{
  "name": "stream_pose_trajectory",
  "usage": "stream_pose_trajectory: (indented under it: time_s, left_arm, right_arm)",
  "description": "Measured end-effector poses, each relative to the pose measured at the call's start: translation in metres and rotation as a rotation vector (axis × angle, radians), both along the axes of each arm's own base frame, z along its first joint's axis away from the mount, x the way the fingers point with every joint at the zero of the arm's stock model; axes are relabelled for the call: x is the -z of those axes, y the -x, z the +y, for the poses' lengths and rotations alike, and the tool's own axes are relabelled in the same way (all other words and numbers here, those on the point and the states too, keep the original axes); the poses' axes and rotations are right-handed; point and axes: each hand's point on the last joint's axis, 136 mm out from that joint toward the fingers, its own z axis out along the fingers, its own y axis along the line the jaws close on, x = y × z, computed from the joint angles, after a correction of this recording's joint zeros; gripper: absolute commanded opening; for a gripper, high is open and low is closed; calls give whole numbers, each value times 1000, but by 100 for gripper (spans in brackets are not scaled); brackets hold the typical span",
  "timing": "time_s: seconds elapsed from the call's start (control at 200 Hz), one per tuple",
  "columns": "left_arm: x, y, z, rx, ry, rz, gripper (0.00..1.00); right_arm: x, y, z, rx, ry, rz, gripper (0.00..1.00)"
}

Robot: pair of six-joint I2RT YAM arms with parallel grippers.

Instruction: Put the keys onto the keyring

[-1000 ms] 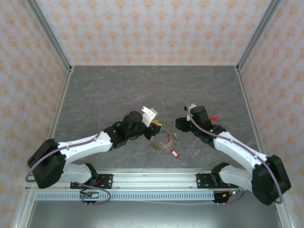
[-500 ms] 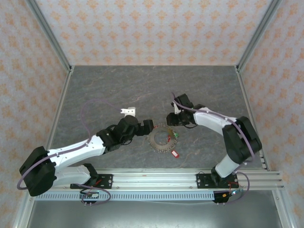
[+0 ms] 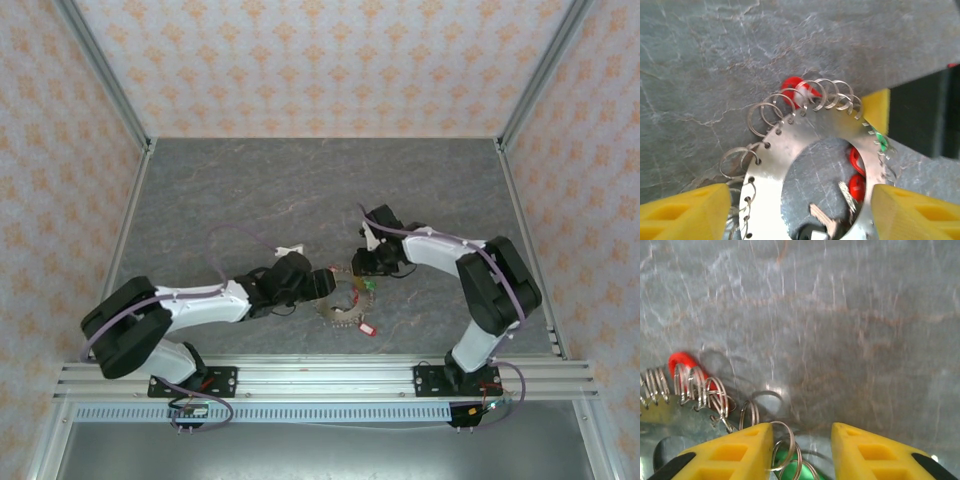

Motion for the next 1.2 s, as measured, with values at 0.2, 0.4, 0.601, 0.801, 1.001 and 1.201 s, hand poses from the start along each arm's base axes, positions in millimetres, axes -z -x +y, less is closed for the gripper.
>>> stream_pose_trajectory:
  time_s: [0.2,0.4,0.601,0.801,1.001,1.201]
  left_arm:
    - [16,-7,-13,-20,5,54,66]
    - [18,-19,-26,-28,16,55,66]
    - [17,-29,-38,-13,15,43,67]
    - [9,-29,-39,12,11,23,72]
    - [-35,-25,-24,3,26,-52,75]
    - [-33,-9,-7,-12,28,-37,57]
  right_arm:
    - [-2,31,-2,-9,-62,57,34]
    - [-4,49,-3,20,-115,87,36]
    - [-6,61,-6,37,-147,103,38]
    - [-14,57,-3,41,-164,80,40]
    - [-17,56,-1,49,-173,89,44]
    - [-20,54,-3,66,-172,77,45]
